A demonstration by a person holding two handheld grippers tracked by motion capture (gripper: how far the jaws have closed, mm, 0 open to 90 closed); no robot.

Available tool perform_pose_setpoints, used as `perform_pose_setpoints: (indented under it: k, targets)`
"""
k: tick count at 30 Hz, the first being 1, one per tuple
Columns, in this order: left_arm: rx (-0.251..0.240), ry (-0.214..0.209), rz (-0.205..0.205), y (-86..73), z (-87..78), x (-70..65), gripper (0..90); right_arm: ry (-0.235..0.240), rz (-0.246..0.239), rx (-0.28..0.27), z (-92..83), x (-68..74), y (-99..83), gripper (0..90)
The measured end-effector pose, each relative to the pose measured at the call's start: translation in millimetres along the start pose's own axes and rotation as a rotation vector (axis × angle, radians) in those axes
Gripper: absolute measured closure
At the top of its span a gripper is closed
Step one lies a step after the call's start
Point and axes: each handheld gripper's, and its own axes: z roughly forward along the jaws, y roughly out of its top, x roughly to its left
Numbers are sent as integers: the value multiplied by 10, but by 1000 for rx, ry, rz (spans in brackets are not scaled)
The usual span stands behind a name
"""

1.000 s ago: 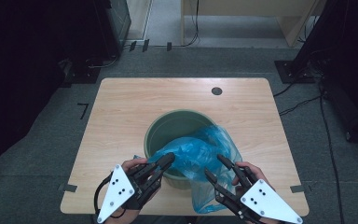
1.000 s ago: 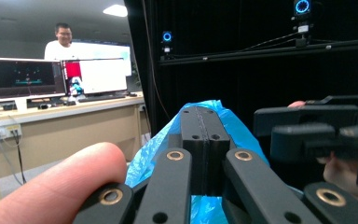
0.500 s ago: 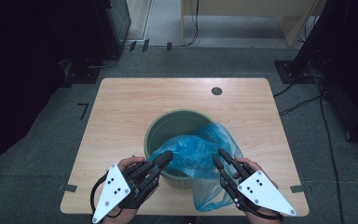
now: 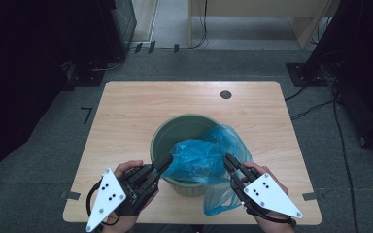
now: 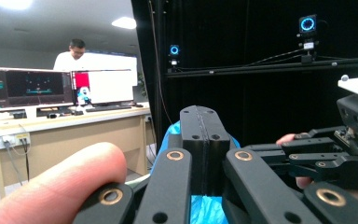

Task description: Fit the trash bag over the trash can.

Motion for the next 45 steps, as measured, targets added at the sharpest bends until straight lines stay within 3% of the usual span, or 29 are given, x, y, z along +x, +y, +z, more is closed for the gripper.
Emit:
perform_pose_setpoints:
  k: [6,13,16,18,20,24,31,34,40,45]
  targets:
    - [3,6,-15,-1,-95,41,900,19,8,-22,-44,16,49,900]
    - [-3,26,4,22,-324,52,878,94,0,-54,-165,110,173,900]
    - [12,72,-18,-49,-344,104,771,100,-4,-68,-167,152,201,900]
    - [25,109,-33,-121,-337,141,631,94,1,-66,-135,166,200,900]
    - [43,110,-47,-180,-322,170,530,86,17,-66,-96,172,199,900]
    - [91,91,-24,-257,-312,192,456,79,33,-77,-48,185,217,900]
    - [137,73,8,-355,-410,186,405,73,39,-77,-1,189,216,900]
    - [137,80,-11,-395,-448,176,403,74,45,-69,20,191,183,900]
    - [80,109,-17,-301,-468,20,407,64,68,-58,97,199,164,900]
    - [52,91,-20,-277,-445,-129,460,38,82,-57,166,225,164,900]
